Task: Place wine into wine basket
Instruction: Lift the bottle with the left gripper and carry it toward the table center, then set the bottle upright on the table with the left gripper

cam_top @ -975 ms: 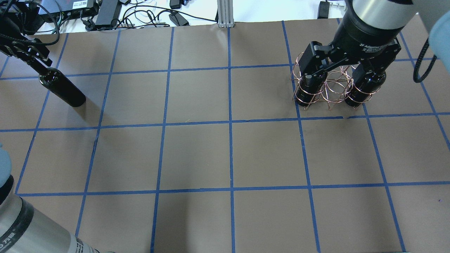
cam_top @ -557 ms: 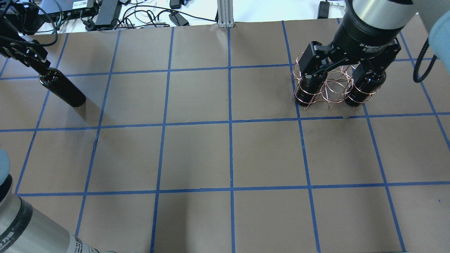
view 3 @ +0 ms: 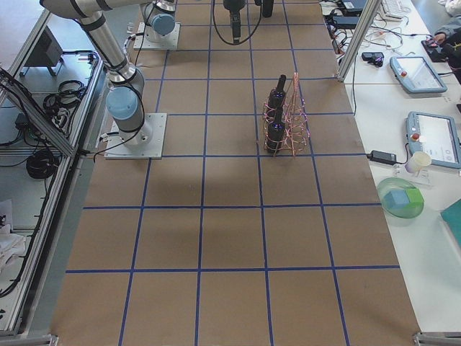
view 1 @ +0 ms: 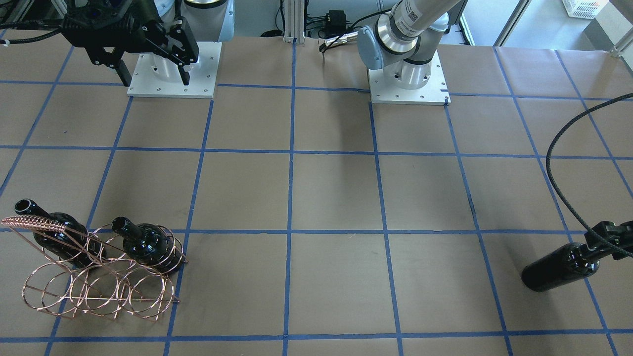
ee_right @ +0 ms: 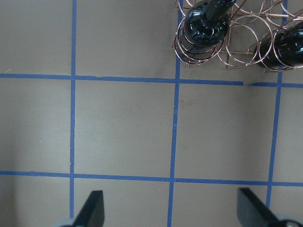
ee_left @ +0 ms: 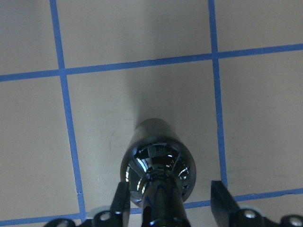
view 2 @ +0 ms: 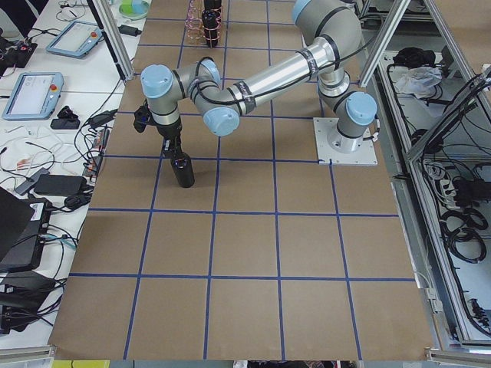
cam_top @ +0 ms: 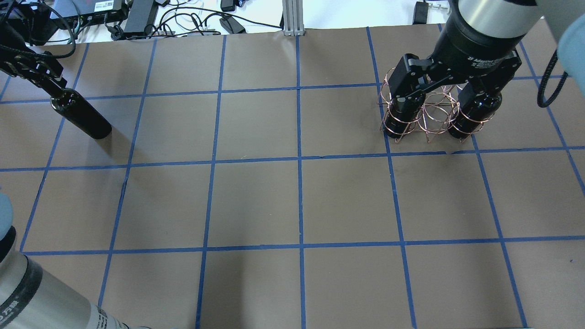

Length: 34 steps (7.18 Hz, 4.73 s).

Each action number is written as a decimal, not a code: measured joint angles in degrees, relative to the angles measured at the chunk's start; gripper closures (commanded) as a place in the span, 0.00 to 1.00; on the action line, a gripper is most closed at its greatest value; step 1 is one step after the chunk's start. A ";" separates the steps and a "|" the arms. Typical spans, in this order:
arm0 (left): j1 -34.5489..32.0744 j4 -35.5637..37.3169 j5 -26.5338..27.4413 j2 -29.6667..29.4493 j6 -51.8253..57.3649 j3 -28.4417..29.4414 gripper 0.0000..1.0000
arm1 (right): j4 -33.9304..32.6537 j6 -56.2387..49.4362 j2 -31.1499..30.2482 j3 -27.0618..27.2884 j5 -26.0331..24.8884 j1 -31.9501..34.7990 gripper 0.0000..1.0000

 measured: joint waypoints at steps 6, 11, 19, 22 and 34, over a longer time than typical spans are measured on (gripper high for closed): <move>-0.30 -1.97 1.54 1.26 1.04 -0.69 1.00 | -0.02 0.12 -0.15 0.06 0.07 0.30 0.00; -12.24 -5.34 -0.15 11.73 -15.43 -6.18 1.00 | -0.03 0.21 -0.09 0.09 -0.01 0.61 0.00; -40.22 3.95 -1.33 19.85 -48.82 -23.97 1.00 | 0.00 0.12 -0.06 0.09 -0.01 0.61 0.00; -41.09 3.83 -1.11 20.84 -48.66 -26.23 1.00 | 0.00 0.13 -0.09 0.09 -0.05 0.61 0.00; -41.33 0.07 -1.31 21.39 -48.46 -27.92 0.00 | 0.00 0.09 -0.08 0.09 -0.10 0.61 0.00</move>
